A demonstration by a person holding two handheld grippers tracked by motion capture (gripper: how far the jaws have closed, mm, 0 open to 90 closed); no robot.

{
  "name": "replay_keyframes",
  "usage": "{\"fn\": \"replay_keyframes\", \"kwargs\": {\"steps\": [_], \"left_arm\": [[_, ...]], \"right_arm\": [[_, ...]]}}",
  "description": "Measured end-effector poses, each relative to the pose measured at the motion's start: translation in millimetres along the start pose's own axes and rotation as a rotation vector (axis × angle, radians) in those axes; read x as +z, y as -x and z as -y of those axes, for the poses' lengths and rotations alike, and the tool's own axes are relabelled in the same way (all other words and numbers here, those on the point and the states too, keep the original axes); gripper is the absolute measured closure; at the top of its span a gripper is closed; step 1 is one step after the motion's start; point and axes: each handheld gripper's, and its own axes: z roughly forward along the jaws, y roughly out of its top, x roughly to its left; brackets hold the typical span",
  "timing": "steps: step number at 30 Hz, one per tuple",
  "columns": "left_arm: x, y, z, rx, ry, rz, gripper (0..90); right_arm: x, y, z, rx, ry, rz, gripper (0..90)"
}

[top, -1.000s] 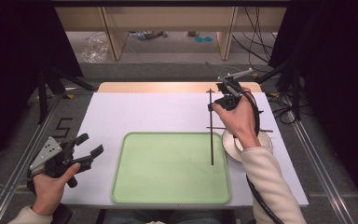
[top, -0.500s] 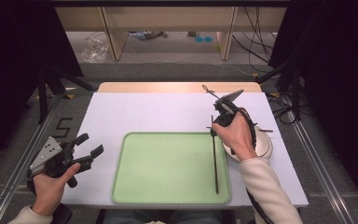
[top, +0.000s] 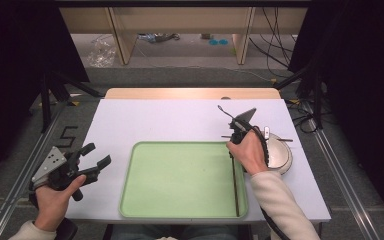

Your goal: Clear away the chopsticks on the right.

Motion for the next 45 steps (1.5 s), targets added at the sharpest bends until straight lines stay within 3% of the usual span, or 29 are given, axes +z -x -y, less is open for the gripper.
{"fn": "replay_keyframes", "kwargs": {"steps": [1, 2, 3, 4, 5, 10, 11, 12, 13, 14, 15, 19, 20, 23, 26, 27, 28, 29, 30, 32, 34, 36, 37, 39, 40, 41, 42, 43, 45], "left_arm": [[0.0, 0.1, 0.0, 0.0, 0.0, 0.0, 21.9], [0.0, 0.0, 0.0, 0.0, -0.001, 0.0, 21.9], [0.0, 0.1, 0.0, -0.001, 0.0, -0.001, 21.9], [-0.1, 0.1, 0.0, 0.0, 0.0, -0.001, 21.9], [-0.1, 0.1, 0.0, 0.0, -0.001, -0.001, 21.9], [-0.3, -0.3, 0.2, -0.001, 0.003, 0.0, 21.9], [-0.3, -0.4, 0.2, 0.0, 0.003, 0.0, 21.9], [-0.4, -0.2, 0.2, 0.0, 0.001, 0.0, 21.9], [-0.4, -0.1, 0.1, -0.001, 0.0, 0.0, 21.9], [-0.4, -0.1, 0.1, 0.0, 0.0, 0.0, 21.9], [-0.4, -0.1, 0.1, 0.0, 0.0, 0.0, 21.9], [-0.4, -0.1, 0.1, 0.0, 0.0, 0.0, 21.9], [-0.4, -0.1, 0.1, 0.0, 0.0, 0.0, 21.9], [-0.3, -0.2, 0.2, 0.0, 0.001, 0.001, 21.9], [-0.3, -0.1, 0.2, 0.0, -0.001, 0.0, 21.9], [-0.4, 0.0, 0.1, 0.001, -0.002, 0.0, 21.9], [-0.5, 0.0, 0.1, 0.001, -0.002, 0.0, 21.9], [-0.4, 0.0, 0.2, 0.001, -0.001, 0.0, 21.9], [-0.5, -0.1, 0.2, 0.002, -0.001, -0.001, 21.9], [-0.3, -0.1, 0.2, 0.001, -0.002, -0.001, 21.9], [0.0, 0.0, 0.3, 0.001, -0.002, -0.002, 21.9], [0.1, -0.1, 0.4, 0.002, -0.002, -0.001, 21.9], [0.1, -0.2, 0.4, 0.002, -0.002, -0.001, 21.9], [0.2, -0.5, 0.4, 0.002, -0.003, -0.002, 21.9], [0.2, -0.5, 0.5, 0.002, -0.004, -0.002, 21.9], [0.0, -0.6, 0.4, 0.003, -0.003, -0.002, 21.9], [0.0, -0.7, 0.5, 0.003, -0.002, -0.001, 21.9], [-0.1, -0.8, 0.5, 0.003, -0.003, -0.001, 21.9], [-0.1, -1.0, 0.7, 0.003, -0.005, 0.0, 21.9]], "right_arm": [[3.7, -0.6, -0.5, 0.014, 0.012, -0.007, 86.9], [5.1, 0.9, -1.0, -0.011, -0.011, 0.014, 86.9], [7.7, -2.7, -1.9, 0.033, -0.005, 0.014, 86.8], [10.6, -1.6, -1.2, 0.006, -0.006, 0.03, 86.7], [13.1, -3.6, -1.6, 0.019, -0.005, 0.026, 86.6], [22.2, -3.9, -1.2, -0.04, -0.043, 0.074, 85.8], [23.1, -6.5, -1.5, -0.018, -0.054, 0.082, 85.6], [25.2, -8.5, -1.9, 0.013, -0.046, 0.059, 85.3], [26.0, -5.6, -0.8, -0.039, -0.053, 0.083, 85.2], [26.5, -5.0, -0.4, -0.051, -0.044, 0.08, 84.6], [26.0, -6.6, -0.8, -0.034, -0.046, 0.085, 84.3], [25.2, -5.7, 0.4, -0.059, -0.041, 0.092, 81.1], [22.4, -8.5, 0.7, -0.035, -0.028, 0.074, 79.5], [15.2, -12.2, 1.5, -0.043, 0.004, 0.066, 76.8], [-0.5, -16.9, 4.0, -0.147, 0.078, 0.063, 72.9], [-6.6, -18.3, 4.7, -0.206, 0.107, 0.06, 71.0], [-12.5, -19.4, 5.4, -0.291, 0.145, 0.05, 68.3], [-21.3, -19.6, 4.7, -0.524, 0.247, 0.076, 66.0], [-21.3, -19.6, 4.7, -0.524, 0.247, 0.076, 66.0], [-27.6, -20.6, 3.6, -0.724, 0.345, 0.13, 63.4], [-32.6, -19.1, -0.7, -0.905, 0.38, 0.198, 58.3], [-32.8, -17.6, -7.0, -1.095, 0.364, 0.276, 58.0], [-32.2, -16.8, -10.0, -1.157, 0.337, 0.318, 59.3], [-29.0, -16.2, -16.3, -1.229, 0.311, 0.372, 61.4], [-28.4, -13.8, -22.7, -1.309, 0.287, 0.411, 62.2], [-25.5, -13.1, -26.1, -1.336, 0.26, 0.412, 63.2], [-21.6, -14.0, -27.0, -1.337, 0.239, 0.408, 63.6], [-14.0, -14.4, -29.7, -1.347, 0.18, 0.415, 64.3], [-10.6, -14.6, -30.7, -1.348, 0.172, 0.415, 64.7]]}}
